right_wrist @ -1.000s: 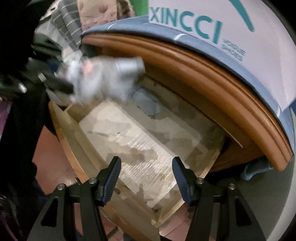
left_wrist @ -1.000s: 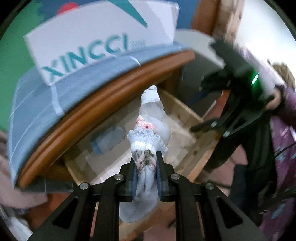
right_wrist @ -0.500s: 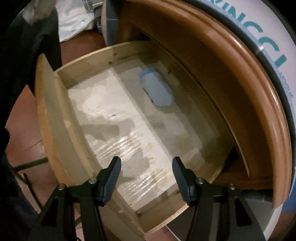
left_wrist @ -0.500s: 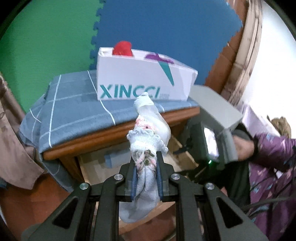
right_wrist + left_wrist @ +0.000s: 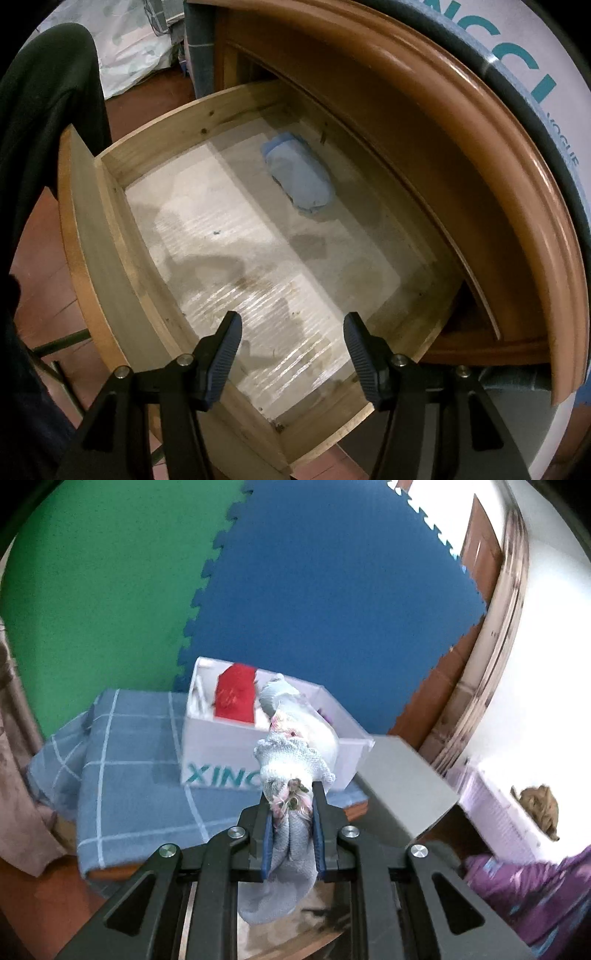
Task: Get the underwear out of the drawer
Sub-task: 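Lift the light-blue floral underwear with the left gripper and carry it into the box, then open the left gripper to drop the underwear into the box and withdraw, then lower the right tool onto the light-blue sock and close it, then lift the light-blue sock with the right gripper and carry it to the box, then lower the sock into the box and open the right gripper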
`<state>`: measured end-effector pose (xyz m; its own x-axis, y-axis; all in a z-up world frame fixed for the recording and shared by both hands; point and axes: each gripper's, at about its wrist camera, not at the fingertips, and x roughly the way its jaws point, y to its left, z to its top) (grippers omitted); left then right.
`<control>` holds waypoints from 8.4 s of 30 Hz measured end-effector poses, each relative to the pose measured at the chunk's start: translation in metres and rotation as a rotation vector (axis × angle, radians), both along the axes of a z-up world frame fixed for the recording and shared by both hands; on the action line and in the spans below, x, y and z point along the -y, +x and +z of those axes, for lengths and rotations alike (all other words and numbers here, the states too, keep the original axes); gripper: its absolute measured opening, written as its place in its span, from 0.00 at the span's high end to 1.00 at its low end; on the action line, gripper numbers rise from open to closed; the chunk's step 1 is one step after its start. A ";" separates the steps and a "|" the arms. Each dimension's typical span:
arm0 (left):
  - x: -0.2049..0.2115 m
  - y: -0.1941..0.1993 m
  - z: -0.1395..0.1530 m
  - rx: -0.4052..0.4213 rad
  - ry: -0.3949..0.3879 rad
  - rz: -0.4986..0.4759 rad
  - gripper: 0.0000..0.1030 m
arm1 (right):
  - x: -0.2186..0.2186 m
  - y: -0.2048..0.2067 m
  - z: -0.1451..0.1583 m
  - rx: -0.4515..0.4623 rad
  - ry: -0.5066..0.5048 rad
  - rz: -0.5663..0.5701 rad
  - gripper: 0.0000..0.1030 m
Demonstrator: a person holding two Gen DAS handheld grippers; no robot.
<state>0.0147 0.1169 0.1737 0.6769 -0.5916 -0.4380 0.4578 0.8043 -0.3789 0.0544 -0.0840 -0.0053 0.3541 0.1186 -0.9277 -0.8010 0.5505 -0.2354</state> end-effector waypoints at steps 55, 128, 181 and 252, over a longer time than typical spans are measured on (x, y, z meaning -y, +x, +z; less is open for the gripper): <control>0.144 0.228 -0.031 -0.101 0.267 0.108 0.74 | -0.002 -0.008 -0.014 -0.059 -0.023 0.029 0.43; -0.016 0.038 -0.115 -0.055 0.398 0.416 0.00 | -0.132 0.030 -0.082 0.257 -0.107 0.251 0.33; -0.013 0.061 -0.144 -0.163 0.537 0.476 0.00 | -0.025 0.020 0.037 -0.211 0.282 -0.093 0.66; 0.019 0.061 -0.145 -0.205 0.604 0.367 0.00 | 0.069 0.184 0.199 0.157 0.683 -0.504 0.44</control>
